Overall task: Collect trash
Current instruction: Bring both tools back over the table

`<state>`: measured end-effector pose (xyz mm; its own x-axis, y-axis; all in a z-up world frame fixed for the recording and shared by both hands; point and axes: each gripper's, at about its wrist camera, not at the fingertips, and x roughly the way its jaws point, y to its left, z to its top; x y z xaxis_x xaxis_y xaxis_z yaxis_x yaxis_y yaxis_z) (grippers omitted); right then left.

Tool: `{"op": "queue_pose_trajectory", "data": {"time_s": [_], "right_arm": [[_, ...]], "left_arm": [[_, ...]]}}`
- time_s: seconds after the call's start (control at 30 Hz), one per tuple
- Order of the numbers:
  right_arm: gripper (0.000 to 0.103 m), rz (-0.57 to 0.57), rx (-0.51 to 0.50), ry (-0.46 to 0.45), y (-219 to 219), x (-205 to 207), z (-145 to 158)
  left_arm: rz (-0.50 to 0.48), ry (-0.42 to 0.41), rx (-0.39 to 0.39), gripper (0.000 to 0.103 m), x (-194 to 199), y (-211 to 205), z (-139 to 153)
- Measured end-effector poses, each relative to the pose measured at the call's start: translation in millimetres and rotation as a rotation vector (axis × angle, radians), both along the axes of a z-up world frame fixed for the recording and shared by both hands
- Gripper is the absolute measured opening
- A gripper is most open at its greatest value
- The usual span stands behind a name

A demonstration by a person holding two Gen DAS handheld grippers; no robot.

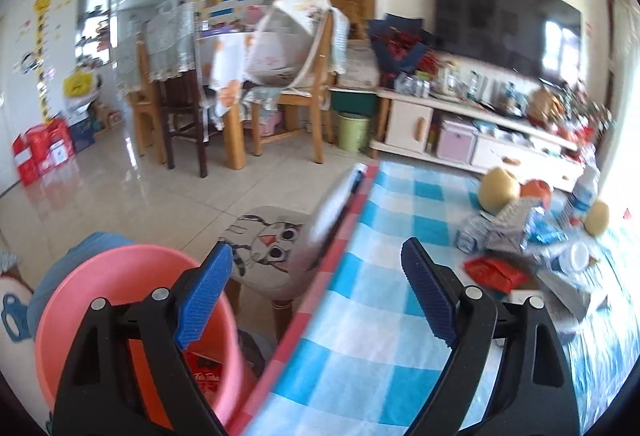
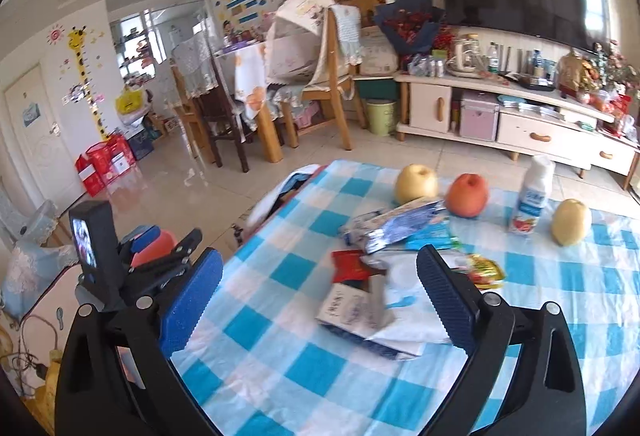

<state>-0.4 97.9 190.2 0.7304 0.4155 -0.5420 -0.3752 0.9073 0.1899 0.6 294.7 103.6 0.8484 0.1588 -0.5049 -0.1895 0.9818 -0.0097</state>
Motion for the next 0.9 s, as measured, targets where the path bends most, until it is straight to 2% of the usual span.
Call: {"op": "queue_pose_trajectory", "data": {"time_s": [0.23, 0.37, 0.6, 0.77, 0.83, 0.9], "right_arm": [[0.097, -0.133, 0.036, -0.001, -70.9, 16.4, 6.9], [0.097, -0.167, 0.081, 0.035, -100.2, 28.1, 6.2], [0.097, -0.166, 0.11, 0.114, -126.7, 37.4, -5.3], [0.097, -0.147, 0.075, 0.176, -129.2, 46.9, -18.1], [0.097, -0.14, 0.055, 0.222, -129.1, 53.0, -28.2], [0.098, -0.134, 0.027, 0.281, -128.3, 59.8, -41.4]], "left_arm": [[-0.152, 0.03, -0.028, 0.087, 5.5, -42.2, 2.3], [-0.244, 0.068, -0.116, 0.087, 6.6, -60.7, 4.1], [-0.347, 0.09, -0.178, 0.087, 17.1, -103.5, 2.8], [-0.377, 0.144, -0.169, 0.087, 35.0, -118.0, -11.4], [-0.406, 0.182, -0.184, 0.087, 42.1, -123.3, -18.8], [-0.428, 0.207, -0.161, 0.087, 47.4, -130.9, -26.0]]}}
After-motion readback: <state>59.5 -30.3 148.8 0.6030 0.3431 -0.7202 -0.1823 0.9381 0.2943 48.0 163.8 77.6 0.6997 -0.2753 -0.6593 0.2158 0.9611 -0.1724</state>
